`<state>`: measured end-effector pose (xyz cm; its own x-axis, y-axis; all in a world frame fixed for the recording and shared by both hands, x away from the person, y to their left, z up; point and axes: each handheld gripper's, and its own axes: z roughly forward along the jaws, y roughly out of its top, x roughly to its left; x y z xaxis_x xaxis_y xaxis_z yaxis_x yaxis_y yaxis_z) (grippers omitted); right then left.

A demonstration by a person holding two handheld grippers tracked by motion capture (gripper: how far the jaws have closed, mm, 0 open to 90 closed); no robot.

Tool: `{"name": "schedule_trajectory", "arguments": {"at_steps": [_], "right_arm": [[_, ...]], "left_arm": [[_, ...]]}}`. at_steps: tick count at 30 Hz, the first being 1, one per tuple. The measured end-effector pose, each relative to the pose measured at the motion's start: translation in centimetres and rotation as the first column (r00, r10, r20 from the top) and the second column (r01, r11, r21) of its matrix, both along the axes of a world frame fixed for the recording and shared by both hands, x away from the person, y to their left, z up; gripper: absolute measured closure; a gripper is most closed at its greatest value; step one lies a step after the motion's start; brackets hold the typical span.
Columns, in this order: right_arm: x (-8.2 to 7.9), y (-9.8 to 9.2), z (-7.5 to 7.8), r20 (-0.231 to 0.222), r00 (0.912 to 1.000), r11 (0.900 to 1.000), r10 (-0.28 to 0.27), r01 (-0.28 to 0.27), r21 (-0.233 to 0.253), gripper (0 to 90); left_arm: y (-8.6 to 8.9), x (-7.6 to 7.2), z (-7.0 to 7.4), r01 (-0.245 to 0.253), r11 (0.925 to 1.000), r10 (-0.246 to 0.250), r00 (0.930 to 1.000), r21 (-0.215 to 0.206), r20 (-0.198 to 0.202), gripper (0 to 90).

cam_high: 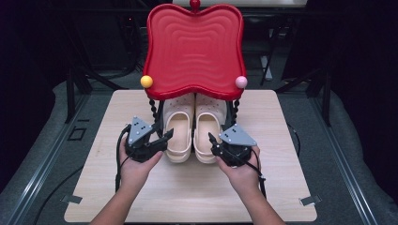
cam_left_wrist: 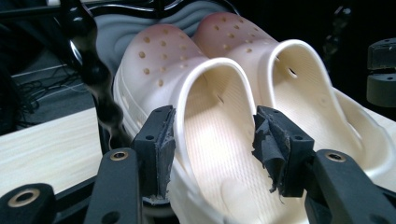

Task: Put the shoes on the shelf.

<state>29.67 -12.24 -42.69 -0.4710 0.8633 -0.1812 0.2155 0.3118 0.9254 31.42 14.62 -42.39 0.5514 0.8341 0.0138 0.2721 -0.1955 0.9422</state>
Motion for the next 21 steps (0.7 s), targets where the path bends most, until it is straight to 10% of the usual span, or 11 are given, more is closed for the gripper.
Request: {"name": "schedule_trajectory", "arguments": {"at_steps": [10, 21], "right_arm": [[-3.4, -0.6, -0.7, -0.013, 0.999, 0.999, 0.043, -0.043, 0.014, 50.9], [-5.4, -1.2, -5.0, -0.079, 0.9955, 0.998, 0.053, -0.054, -0.017, 57.6]], "left_arm": [[2.2, -3.6, -1.2, 0.031, 0.9993, -0.031, 0.9994, -0.023, -0.012, 48.8], [3.3, -5.6, -4.5, 0.034, 0.999, -0.035, 0.9974, -0.029, -0.062, 55.1]]}}
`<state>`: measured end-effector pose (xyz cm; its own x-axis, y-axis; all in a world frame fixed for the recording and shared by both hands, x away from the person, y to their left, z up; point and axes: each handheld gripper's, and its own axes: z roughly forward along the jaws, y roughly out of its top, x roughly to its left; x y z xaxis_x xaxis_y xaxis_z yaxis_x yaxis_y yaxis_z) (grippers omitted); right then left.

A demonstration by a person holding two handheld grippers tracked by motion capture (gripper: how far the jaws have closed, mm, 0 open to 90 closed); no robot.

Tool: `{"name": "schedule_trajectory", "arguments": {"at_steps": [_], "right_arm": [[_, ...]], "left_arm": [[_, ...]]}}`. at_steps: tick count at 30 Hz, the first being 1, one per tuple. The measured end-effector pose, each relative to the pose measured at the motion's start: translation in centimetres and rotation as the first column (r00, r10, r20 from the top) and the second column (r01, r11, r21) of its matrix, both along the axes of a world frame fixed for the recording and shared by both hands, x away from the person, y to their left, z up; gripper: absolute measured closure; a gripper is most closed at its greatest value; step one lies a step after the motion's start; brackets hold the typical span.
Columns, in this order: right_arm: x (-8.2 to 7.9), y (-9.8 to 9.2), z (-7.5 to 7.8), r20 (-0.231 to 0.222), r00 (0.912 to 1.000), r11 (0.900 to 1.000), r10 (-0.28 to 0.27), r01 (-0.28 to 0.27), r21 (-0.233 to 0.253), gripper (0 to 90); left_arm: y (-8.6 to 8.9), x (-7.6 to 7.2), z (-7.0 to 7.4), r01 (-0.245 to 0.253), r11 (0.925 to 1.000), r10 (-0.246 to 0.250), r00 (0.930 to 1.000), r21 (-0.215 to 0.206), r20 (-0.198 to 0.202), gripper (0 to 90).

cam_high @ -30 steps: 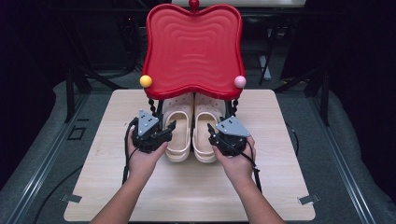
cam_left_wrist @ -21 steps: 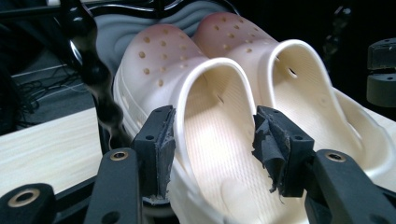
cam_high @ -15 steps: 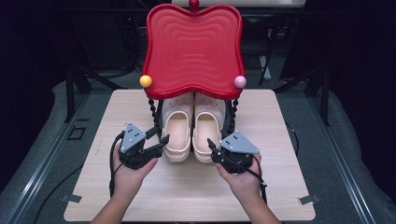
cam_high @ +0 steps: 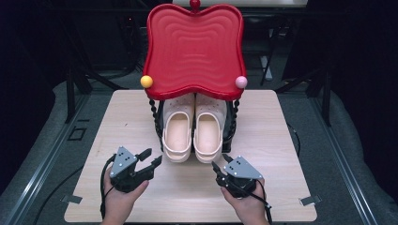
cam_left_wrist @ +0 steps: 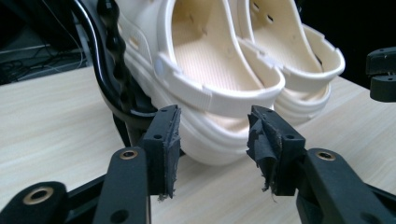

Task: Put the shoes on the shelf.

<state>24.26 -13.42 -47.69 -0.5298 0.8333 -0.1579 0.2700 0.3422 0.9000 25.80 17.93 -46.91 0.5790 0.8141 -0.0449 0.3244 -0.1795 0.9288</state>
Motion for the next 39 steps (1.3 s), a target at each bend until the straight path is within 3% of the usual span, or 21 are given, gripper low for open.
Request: {"name": "schedule_trajectory", "arguments": {"at_steps": [4, 6, 7, 12, 15, 23, 32, 33, 39], "right_arm": [[-0.1, 0.1, -0.7, -0.023, 0.9997, 1.0, 0.01, -0.01, 0.014, 62.6], [-0.1, 0.1, -1.2, -0.037, 0.9991, 0.999, 0.02, -0.019, 0.029, 67.3], [-0.1, 0.2, -1.7, -0.069, 0.9972, 1.0, 0.029, -0.028, 0.013, 74.0], [0.2, 0.5, -2.6, -0.09, 0.9955, 1.0, 0.03, -0.029, 0.007, 83.5], [0.7, 0.6, -3.2, -0.118, 0.9926, 1.0, 0.03, -0.03, 0.003, 87.6], [1.6, 0.8, -4.0, -0.152, 0.9881, 1.0, 0.021, -0.021, 0.003, 89.1], [2.0, 0.9, -4.1, -0.158, 0.9872, 1.0, 0.018, -0.018, 0.0, 89.1], [2.2, 1.0, -4.2, -0.133, 0.9911, 1.0, 0.013, -0.012, 0.013, 89.3], [2.3, 1.1, -4.2, -0.134, 0.9909, 1.0, 0.01, -0.009, 0.008, 89.8]], "left_arm": [[0.0, -0.3, -0.8, 0.014, 0.9999, -0.014, 0.9997, -0.006, -0.019, 63.1], [-0.2, -0.4, -1.5, 0.018, 0.9998, -0.018, 0.9994, -0.008, -0.031, 73.0], [-0.4, -0.5, -1.9, 0.017, 0.9999, -0.017, 0.999, -0.001, -0.042, 76.0], [-1.3, -0.5, -3.2, 0.047, 0.9979, -0.043, 0.9962, 0.045, -0.076, 86.8], [-1.9, -0.1, -4.0, 0.052, 0.9968, -0.045, 0.9937, 0.062, -0.103, 88.8], [-2.8, 0.8, -4.6, 0.05, 0.997, -0.042, 0.9909, 0.059, -0.128, 89.8], [-3.5, 1.3, -4.7, 0.042, 0.9975, -0.035, 0.991, 0.057, -0.129, 89.8], [-3.6, 1.4, -4.8, 0.037, 0.9976, -0.029, 0.9917, 0.059, -0.125, 89.8], [-3.6, 1.6, -4.9, 0.033, 0.9978, -0.026, 0.9916, 0.057, -0.127, 89.9]]}}
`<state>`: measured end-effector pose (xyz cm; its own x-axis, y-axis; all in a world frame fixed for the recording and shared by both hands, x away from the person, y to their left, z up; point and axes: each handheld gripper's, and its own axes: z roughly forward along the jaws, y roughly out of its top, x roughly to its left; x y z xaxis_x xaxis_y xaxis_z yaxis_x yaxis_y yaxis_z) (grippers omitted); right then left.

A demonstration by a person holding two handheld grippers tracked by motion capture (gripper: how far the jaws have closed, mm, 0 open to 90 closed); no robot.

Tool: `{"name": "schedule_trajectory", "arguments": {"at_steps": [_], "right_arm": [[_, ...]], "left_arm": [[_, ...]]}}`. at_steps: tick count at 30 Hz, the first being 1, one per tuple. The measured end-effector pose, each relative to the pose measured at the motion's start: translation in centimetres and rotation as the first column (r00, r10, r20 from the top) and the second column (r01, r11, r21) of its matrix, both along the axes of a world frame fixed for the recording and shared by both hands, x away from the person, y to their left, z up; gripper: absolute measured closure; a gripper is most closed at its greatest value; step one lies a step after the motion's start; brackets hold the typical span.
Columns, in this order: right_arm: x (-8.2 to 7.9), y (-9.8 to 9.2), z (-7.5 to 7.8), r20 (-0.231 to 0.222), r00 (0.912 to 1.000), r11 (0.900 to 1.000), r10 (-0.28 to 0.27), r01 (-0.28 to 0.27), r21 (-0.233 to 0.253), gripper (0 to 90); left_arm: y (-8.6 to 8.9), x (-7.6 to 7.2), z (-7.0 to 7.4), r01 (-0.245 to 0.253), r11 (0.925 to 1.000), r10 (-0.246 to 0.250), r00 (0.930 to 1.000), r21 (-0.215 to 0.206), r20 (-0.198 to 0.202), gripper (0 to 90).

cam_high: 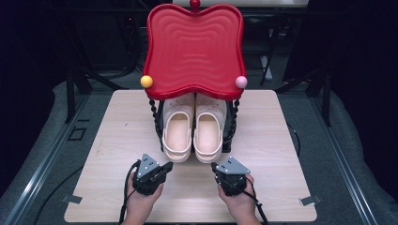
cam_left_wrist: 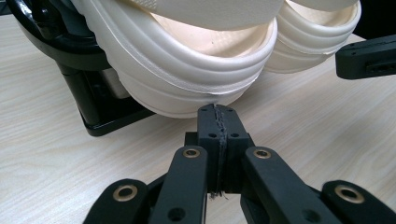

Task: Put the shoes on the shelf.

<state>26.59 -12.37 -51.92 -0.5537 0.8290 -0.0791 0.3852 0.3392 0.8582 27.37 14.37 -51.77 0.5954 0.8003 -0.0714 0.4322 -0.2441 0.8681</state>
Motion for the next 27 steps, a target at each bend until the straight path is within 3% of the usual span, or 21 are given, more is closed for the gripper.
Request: {"name": "schedule_trajectory", "arguments": {"at_steps": [2, 3, 11, 14, 17, 19, 27], "right_arm": [[-0.1, 0.0, 0.1, -0.01, 0.9999, 1.0, 0.0, 0.0, -0.008, 89.8], [0.0, 0.0, 0.0, 0.017, 0.9998, 1.0, -0.008, 0.008, -0.001, 89.9], [-0.1, -0.4, 0.7, 0.02, 0.9997, 1.0, -0.016, 0.016, -0.008, 90.0], [0.2, -0.7, 1.0, 0.004, 0.9997, 1.0, -0.024, 0.024, -0.015, 90.0], [0.7, -0.8, 1.1, 0.029, 0.9989, 0.999, -0.038, 0.038, -0.005, 90.0], [0.8, -1.0, 1.4, 0.012, 0.9991, 0.999, -0.04, 0.04, -0.018, 90.0], [2.1, -0.9, 2.1, 0.039, 0.9977, 0.998, -0.055, 0.055, -0.004, 90.0]], "left_arm": [[0.1, 0.0, 0.1, 0.001, 1.0, -0.001, 1.0, 0.002, -0.003, 89.9], [0.2, 0.1, 0.2, 0.0, 1.0, 0.0, 1.0, 0.005, -0.004, 90.0], [0.5, 0.3, 0.6, -0.01, 0.9999, 0.01, 0.9999, 0.008, -0.009, 90.0], [0.6, 0.7, 0.9, -0.018, 0.9998, 0.018, 0.9998, 0.011, -0.002, 90.0], [0.5, 1.0, 1.3, -0.018, 0.9997, 0.017, 0.9998, 0.016, 0.008, 90.0], [0.5, 1.2, 1.6, -0.017, 0.9996, 0.016, 0.9998, 0.022, 0.008, 90.0], [0.5, 2.6, 2.6, -0.026, 0.9994, 0.026, 0.9996, 0.021, 0.014, 90.0]]}}
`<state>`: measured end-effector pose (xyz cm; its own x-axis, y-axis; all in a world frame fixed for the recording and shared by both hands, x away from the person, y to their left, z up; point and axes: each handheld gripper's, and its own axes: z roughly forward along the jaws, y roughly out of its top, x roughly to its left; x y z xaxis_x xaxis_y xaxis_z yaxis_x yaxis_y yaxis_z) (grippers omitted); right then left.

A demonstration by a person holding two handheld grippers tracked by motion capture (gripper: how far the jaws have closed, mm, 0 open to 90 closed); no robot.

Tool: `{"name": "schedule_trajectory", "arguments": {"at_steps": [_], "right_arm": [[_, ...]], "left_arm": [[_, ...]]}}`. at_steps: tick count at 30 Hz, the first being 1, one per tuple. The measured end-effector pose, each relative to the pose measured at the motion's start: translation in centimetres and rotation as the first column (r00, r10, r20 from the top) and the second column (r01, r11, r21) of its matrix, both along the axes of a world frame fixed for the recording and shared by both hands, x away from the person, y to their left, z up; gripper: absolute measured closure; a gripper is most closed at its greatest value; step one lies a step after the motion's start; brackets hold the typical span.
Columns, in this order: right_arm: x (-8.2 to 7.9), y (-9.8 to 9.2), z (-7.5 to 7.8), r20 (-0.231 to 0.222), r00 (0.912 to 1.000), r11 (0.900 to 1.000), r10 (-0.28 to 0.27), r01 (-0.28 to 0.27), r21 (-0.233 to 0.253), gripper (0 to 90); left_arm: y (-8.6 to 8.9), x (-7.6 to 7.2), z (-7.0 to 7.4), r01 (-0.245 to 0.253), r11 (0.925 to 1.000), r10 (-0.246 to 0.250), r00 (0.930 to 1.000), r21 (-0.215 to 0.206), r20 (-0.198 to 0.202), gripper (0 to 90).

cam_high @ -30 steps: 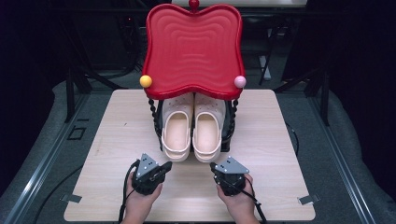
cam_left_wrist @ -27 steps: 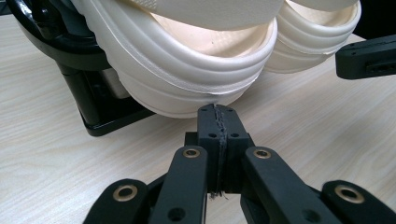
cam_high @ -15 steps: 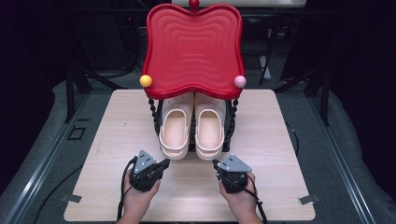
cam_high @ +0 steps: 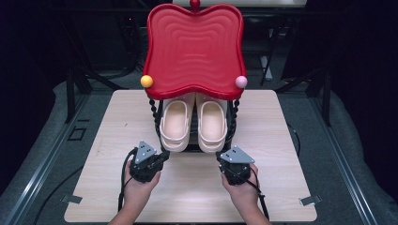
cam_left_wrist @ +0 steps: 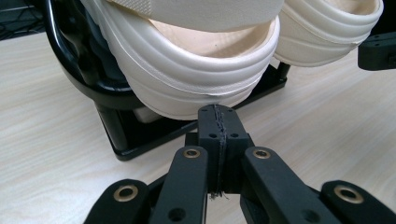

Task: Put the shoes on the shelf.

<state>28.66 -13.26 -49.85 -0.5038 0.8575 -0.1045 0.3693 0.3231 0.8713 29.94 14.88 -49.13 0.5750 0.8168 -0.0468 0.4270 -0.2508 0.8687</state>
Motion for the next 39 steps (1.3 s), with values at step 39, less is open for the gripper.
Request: {"name": "schedule_trajectory", "arguments": {"at_steps": [39], "right_arm": [[4.9, 1.4, 0.9, -0.018, 0.9994, 0.999, -0.029, 0.03, 0.02, 90.0]], "left_arm": [[-2.7, 5.1, 0.5, -0.035, 0.9991, 0.036, 0.999, 0.023, -0.026, 90.0]]}}
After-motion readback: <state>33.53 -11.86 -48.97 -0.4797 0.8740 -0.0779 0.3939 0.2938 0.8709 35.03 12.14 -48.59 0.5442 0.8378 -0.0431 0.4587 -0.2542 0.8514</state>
